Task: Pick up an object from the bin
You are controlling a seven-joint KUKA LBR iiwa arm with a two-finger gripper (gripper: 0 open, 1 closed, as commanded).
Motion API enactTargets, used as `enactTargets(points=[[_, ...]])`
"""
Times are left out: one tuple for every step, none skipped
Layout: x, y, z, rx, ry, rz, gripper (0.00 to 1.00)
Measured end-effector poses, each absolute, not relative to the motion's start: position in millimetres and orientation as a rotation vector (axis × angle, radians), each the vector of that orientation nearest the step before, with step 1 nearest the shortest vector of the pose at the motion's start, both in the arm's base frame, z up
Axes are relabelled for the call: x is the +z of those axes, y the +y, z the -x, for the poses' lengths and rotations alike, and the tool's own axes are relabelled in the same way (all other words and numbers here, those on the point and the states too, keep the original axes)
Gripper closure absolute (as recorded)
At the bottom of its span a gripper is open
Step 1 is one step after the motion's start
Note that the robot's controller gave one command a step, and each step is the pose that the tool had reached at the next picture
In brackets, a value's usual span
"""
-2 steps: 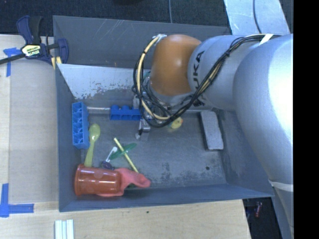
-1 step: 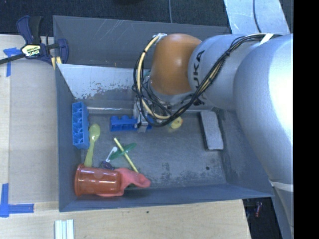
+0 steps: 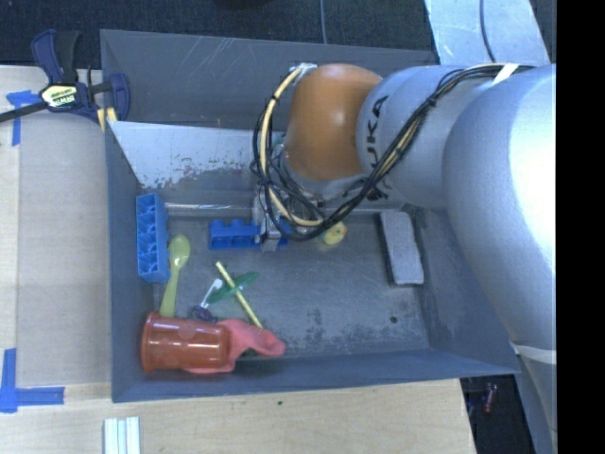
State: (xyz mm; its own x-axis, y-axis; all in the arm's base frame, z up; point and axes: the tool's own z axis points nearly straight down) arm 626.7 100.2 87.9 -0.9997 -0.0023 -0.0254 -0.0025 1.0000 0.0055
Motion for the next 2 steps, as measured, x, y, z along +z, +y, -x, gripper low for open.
enactTargets(points=[[153, 98, -608.8, 0.004, 3.12, 0.139, 1.0], [233, 137, -572.2, 0.006, 3.097, 0.349, 1.0]])
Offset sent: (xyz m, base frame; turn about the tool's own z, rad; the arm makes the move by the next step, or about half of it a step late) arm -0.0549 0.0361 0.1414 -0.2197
